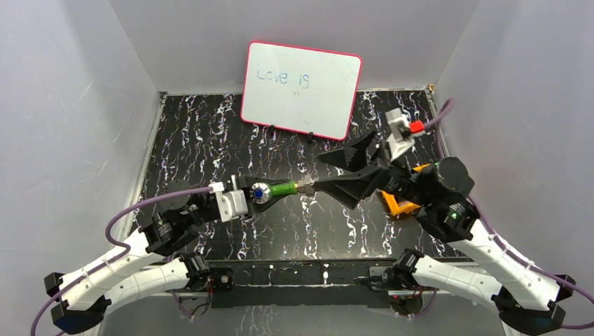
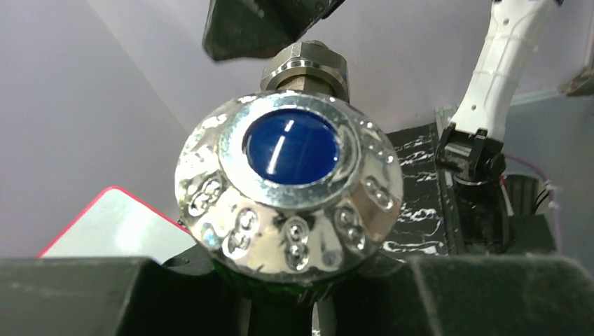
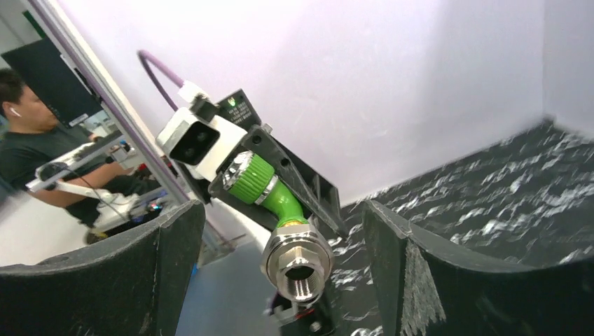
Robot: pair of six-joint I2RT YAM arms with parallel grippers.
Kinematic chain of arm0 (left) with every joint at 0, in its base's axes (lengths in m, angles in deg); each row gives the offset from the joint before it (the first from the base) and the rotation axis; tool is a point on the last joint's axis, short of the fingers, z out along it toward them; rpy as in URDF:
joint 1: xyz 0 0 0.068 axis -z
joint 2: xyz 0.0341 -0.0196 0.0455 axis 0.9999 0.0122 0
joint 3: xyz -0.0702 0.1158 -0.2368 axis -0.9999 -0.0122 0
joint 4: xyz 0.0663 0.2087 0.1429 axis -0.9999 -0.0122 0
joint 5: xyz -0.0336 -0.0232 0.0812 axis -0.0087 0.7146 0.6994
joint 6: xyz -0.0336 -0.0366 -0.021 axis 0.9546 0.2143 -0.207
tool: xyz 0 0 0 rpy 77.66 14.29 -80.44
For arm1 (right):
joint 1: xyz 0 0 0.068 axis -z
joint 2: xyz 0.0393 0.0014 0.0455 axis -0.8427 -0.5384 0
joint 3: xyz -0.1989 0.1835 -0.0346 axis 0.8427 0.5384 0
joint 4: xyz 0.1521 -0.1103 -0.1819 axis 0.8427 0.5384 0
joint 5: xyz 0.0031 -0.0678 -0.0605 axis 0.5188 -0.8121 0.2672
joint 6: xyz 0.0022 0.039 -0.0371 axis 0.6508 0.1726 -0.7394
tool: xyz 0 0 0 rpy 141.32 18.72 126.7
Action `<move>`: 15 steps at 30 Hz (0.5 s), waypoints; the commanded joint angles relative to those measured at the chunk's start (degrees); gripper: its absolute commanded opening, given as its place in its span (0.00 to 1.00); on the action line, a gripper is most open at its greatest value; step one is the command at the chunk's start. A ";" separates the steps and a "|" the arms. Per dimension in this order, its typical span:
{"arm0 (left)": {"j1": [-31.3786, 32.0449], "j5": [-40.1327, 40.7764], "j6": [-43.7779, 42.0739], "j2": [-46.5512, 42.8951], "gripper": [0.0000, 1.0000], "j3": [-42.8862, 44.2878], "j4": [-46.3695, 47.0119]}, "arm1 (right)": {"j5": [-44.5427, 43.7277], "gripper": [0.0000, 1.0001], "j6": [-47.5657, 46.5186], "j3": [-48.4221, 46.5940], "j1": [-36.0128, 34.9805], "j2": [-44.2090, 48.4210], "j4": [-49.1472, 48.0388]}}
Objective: Install the water faucets
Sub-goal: Screw the water faucet onto the adaptor.
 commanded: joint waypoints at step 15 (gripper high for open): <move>0.17 1.14 27.77 -0.08 0.00 7.48 -3.92 | 17.57 0.82 -60.80 -7.27 -0.18 2.49 12.90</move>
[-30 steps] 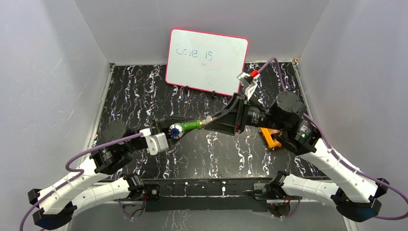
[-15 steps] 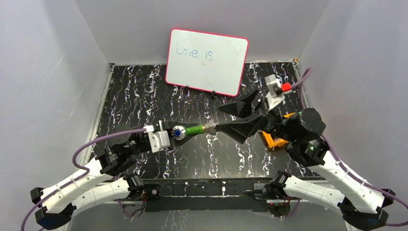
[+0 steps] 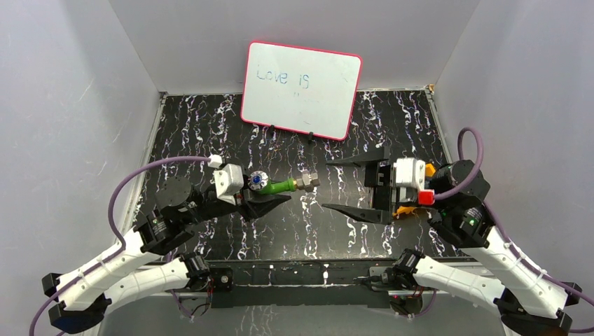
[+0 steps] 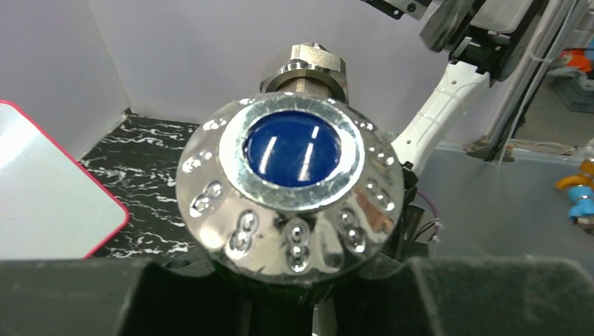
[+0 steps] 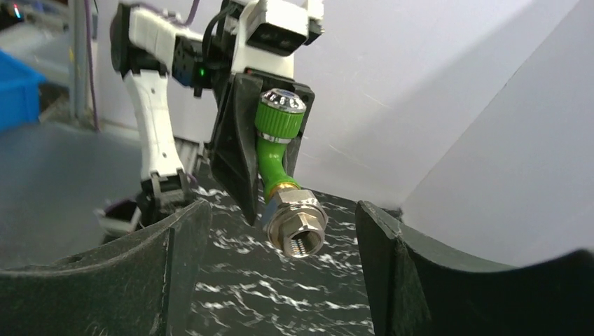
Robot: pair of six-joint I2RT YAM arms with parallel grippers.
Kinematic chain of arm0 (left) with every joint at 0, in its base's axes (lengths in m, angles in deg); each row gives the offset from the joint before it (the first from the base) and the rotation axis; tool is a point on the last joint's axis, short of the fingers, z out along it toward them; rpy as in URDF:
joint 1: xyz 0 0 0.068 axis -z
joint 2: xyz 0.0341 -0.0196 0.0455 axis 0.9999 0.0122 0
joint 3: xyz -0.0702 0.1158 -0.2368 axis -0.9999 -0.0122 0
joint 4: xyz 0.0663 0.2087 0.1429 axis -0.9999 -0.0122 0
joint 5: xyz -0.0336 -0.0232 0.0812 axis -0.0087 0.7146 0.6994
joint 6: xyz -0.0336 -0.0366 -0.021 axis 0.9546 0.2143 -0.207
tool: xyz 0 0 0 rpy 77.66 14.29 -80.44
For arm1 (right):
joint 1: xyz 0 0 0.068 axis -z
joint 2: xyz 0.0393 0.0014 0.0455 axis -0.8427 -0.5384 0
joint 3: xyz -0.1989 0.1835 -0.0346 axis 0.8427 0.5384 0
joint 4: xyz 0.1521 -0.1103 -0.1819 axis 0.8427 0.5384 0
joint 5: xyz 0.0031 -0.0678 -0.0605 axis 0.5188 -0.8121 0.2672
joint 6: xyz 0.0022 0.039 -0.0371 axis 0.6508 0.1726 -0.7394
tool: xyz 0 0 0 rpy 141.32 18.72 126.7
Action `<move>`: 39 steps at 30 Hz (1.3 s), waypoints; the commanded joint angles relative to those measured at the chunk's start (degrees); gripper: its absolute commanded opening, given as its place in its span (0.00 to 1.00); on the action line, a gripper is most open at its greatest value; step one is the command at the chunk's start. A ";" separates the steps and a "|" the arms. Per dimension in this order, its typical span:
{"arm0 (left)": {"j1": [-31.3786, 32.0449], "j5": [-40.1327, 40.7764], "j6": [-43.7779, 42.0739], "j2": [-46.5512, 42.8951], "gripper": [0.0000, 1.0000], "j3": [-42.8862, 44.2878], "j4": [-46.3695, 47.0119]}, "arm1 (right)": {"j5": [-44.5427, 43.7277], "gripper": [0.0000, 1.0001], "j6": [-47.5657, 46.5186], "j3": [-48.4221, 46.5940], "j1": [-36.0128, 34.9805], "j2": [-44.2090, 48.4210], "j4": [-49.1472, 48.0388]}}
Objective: Install the water faucets
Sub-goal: Screw the water faucet onto the adaptor.
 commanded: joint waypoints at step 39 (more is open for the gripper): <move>0.15 -6.99 17.83 2.79 0.00 5.92 2.59 | 11.99 0.58 -32.44 -9.44 -0.18 -7.44 14.95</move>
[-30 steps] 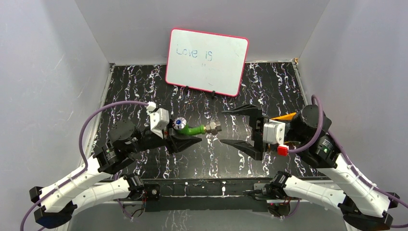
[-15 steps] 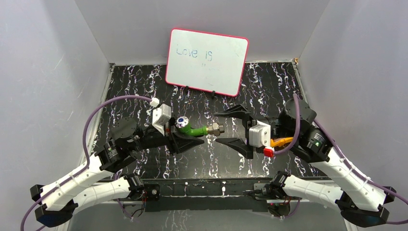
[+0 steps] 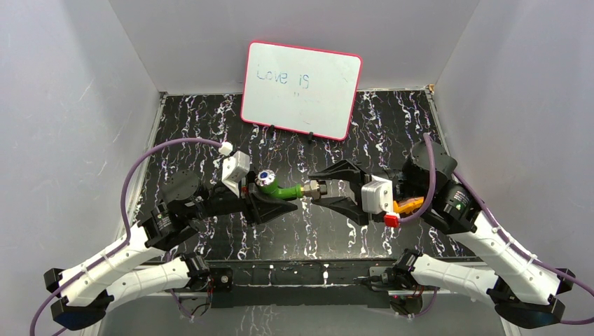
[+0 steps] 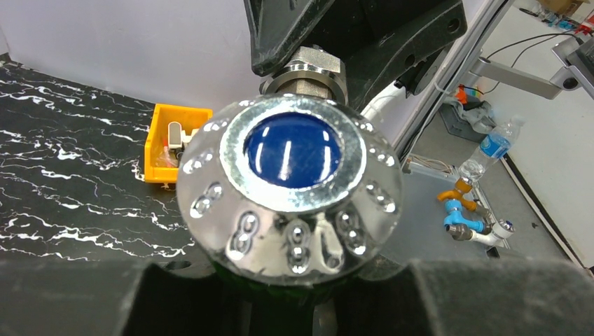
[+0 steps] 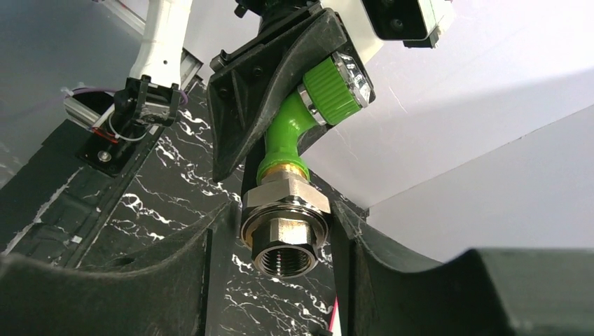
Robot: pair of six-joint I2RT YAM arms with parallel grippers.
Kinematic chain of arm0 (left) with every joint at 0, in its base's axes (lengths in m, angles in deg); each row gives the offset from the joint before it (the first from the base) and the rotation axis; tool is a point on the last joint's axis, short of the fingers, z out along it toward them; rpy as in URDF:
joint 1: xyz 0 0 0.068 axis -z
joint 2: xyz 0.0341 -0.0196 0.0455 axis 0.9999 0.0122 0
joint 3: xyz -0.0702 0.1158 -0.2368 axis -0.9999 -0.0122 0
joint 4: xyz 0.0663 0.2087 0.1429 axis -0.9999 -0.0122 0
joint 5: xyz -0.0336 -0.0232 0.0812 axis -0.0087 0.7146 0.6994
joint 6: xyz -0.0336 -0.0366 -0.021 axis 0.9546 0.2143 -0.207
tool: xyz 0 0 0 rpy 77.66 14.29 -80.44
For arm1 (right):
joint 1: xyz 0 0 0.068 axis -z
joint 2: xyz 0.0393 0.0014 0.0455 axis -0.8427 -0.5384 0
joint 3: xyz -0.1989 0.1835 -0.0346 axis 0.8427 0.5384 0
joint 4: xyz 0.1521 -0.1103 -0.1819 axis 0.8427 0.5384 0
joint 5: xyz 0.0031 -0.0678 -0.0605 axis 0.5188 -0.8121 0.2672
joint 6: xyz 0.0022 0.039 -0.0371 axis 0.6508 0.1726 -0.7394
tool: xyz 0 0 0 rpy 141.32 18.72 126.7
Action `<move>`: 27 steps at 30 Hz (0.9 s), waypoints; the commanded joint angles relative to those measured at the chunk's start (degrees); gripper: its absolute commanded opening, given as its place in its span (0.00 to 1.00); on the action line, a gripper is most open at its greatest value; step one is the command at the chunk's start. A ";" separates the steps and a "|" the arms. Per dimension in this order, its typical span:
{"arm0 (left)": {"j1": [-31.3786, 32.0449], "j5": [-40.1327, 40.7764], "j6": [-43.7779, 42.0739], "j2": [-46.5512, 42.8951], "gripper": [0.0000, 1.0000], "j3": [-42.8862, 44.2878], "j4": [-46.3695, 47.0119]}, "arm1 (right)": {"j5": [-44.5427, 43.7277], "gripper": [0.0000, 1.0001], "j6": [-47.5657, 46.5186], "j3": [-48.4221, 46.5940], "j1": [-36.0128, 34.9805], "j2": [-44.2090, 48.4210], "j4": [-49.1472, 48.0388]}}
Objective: Install the water faucets
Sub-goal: Screw the water faucet onto the adaptor.
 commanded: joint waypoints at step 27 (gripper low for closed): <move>0.14 -2.05 -24.54 0.17 0.00 4.25 5.94 | -5.99 0.00 54.89 0.45 -0.15 -2.75 -16.03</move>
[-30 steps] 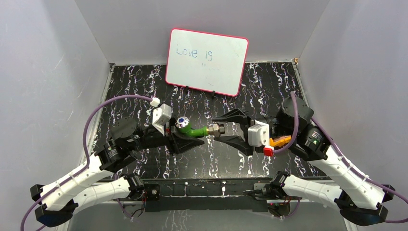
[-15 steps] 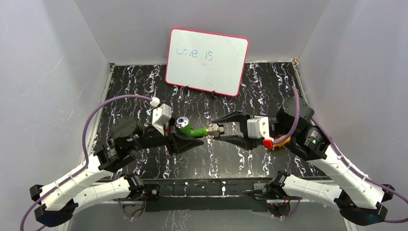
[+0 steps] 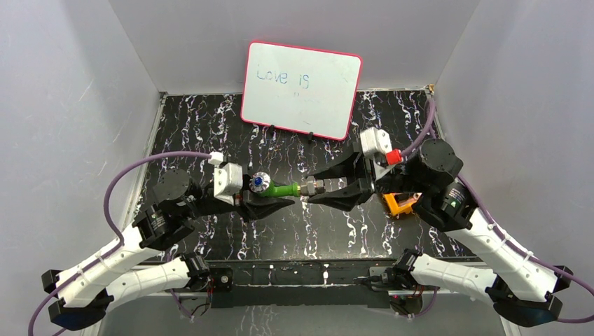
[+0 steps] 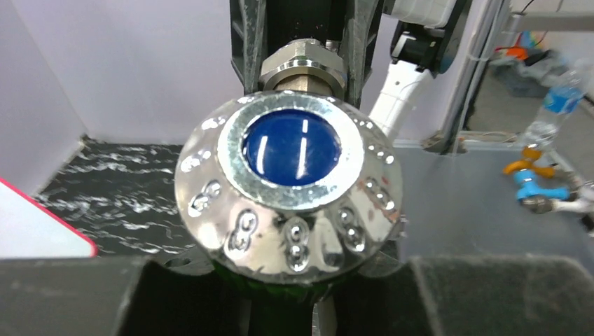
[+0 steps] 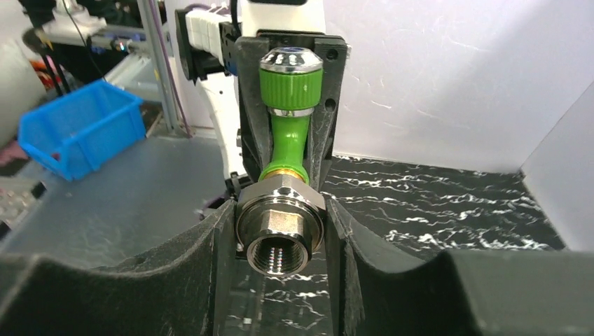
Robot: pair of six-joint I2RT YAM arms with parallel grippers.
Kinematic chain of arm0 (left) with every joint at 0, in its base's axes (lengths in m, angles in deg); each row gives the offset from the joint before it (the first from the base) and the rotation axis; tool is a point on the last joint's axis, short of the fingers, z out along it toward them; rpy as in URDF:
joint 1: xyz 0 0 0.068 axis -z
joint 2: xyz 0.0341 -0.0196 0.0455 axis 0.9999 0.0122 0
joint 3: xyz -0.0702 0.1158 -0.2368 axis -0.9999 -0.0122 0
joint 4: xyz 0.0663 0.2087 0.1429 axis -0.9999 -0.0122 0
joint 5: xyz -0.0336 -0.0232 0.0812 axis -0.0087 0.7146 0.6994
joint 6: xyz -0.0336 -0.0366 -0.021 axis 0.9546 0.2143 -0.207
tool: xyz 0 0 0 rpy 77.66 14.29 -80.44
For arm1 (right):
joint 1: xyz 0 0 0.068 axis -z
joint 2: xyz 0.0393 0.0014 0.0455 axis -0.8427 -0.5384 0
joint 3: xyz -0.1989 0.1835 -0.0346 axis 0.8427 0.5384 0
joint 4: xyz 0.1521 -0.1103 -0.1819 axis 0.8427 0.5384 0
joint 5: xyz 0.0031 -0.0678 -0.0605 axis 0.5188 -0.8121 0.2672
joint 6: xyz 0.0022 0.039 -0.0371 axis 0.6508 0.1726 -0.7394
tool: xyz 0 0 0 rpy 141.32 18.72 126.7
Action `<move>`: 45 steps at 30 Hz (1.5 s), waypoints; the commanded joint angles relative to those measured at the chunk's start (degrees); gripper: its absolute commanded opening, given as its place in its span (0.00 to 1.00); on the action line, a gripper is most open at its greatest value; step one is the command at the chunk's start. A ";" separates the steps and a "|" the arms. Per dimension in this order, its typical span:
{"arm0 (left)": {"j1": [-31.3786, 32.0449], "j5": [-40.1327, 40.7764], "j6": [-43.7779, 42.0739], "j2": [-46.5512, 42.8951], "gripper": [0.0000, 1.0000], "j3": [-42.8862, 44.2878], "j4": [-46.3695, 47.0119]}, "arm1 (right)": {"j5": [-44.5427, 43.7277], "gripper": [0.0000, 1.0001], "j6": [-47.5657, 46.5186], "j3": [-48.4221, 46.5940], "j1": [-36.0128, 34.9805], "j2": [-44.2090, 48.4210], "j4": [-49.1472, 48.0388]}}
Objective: Install the water faucets
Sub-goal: Screw the water faucet onto the adaptor.
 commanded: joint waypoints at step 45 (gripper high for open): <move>0.14 7.04 -19.99 -4.43 0.00 -5.02 10.61 | -20.76 0.83 25.17 6.30 -0.18 6.59 -18.06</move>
